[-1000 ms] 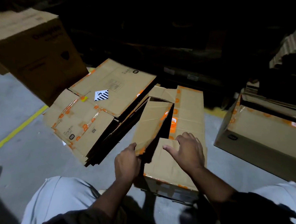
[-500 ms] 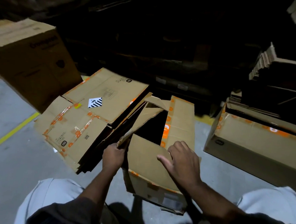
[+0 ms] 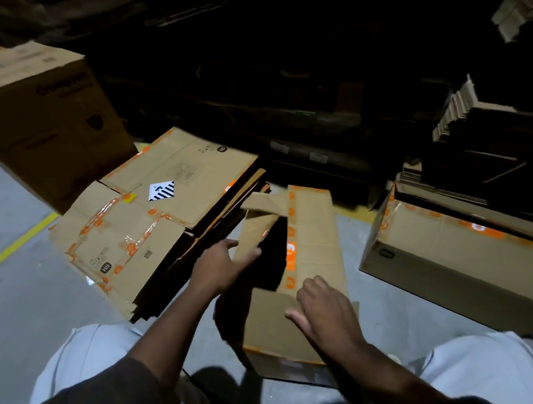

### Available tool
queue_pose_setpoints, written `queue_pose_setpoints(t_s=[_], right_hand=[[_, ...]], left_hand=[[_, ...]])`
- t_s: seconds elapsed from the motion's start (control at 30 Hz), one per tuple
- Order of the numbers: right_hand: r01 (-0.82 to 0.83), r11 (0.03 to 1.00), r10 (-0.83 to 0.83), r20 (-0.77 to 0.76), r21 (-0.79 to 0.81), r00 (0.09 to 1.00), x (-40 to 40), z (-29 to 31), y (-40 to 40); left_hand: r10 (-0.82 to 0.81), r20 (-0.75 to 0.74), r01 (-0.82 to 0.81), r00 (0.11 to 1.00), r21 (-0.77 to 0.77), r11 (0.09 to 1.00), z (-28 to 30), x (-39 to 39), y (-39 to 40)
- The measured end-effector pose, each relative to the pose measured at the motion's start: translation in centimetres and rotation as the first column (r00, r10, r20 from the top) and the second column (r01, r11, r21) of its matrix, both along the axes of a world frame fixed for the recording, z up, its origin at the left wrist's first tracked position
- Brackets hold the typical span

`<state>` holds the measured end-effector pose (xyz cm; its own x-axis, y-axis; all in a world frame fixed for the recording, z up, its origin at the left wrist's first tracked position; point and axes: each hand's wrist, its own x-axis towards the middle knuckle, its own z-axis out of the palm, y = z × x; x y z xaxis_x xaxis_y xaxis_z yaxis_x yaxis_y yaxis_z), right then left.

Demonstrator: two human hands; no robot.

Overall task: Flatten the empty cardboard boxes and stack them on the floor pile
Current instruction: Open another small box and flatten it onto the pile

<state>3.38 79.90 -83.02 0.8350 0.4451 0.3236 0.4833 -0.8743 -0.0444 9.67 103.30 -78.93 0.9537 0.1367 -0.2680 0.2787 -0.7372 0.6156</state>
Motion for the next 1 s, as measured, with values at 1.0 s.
queue_pose_setpoints(t_s=[1.0], right_hand=[[0.287, 0.955, -0.130, -0.758, 0.079, 0.639, 0.2, -1.0, -2.5]], left_hand=[[0.154, 0.035, -0.157, 0.987, 0.133, 0.979, -5.1, 1.3, -1.0]])
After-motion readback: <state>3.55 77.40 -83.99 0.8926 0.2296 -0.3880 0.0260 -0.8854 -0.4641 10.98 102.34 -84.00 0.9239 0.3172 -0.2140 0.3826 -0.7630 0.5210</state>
